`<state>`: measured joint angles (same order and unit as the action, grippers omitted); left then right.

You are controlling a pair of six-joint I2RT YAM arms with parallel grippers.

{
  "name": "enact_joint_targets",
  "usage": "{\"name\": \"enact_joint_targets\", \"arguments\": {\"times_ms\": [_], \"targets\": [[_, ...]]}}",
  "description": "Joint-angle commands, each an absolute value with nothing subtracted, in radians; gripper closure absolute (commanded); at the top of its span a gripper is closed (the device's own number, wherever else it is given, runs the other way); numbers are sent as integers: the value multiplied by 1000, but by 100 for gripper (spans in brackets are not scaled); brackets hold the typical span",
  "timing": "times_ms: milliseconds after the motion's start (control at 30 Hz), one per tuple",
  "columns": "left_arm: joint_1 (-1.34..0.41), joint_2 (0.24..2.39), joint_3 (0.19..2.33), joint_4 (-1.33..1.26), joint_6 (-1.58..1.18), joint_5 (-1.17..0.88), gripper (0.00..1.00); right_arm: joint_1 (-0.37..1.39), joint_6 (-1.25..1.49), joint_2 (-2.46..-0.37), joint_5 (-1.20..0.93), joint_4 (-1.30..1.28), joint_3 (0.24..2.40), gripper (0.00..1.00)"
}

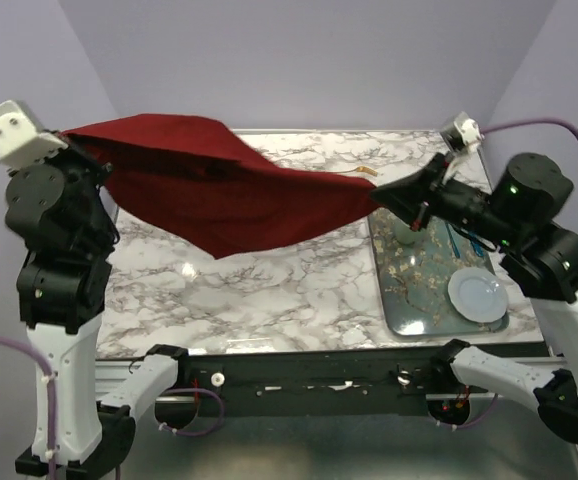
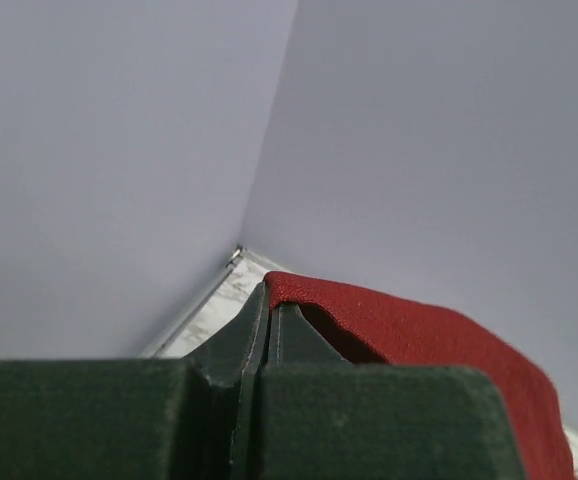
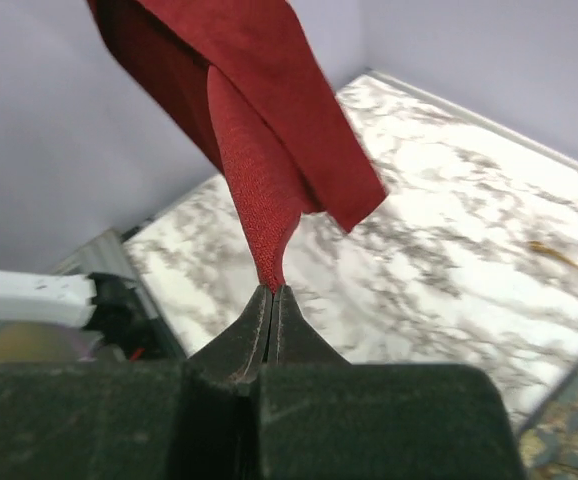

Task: Fold the napkin, place the utensils inside, and roll it up
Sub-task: Flatten the napkin out

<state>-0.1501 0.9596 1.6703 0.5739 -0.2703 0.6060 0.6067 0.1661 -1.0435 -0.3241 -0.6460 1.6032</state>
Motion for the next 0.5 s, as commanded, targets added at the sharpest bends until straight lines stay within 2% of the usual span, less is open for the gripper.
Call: {"name": "enact_joint_targets", "arguments": {"times_ms": [0, 100, 233, 267, 300, 367, 467], "targets": [[-143, 937, 1730, 593, -198, 654, 100, 606, 274, -937, -488, -672, 1506, 99], [-143, 1020, 1684, 617, -202, 624, 100, 606, 339, -936, -424, -707, 1430, 99], [-118, 1222, 1547, 591, -236, 612, 100, 598, 356, -951, -208, -678, 1222, 99], [-48, 1273, 1528, 595, -283, 501, 100, 589, 365, -974, -165, -664, 1133, 99], [-11, 1328, 1535, 623, -317, 432, 100, 574, 377, -992, -141, -657, 1109, 99], [38, 1477, 1545, 624, -362, 327, 100, 451, 382, -1023, -225, -606, 1060, 99], [52, 1591, 1595, 630, -365, 354, 100, 379, 326, -1055, -128, -618, 1112, 99]]}}
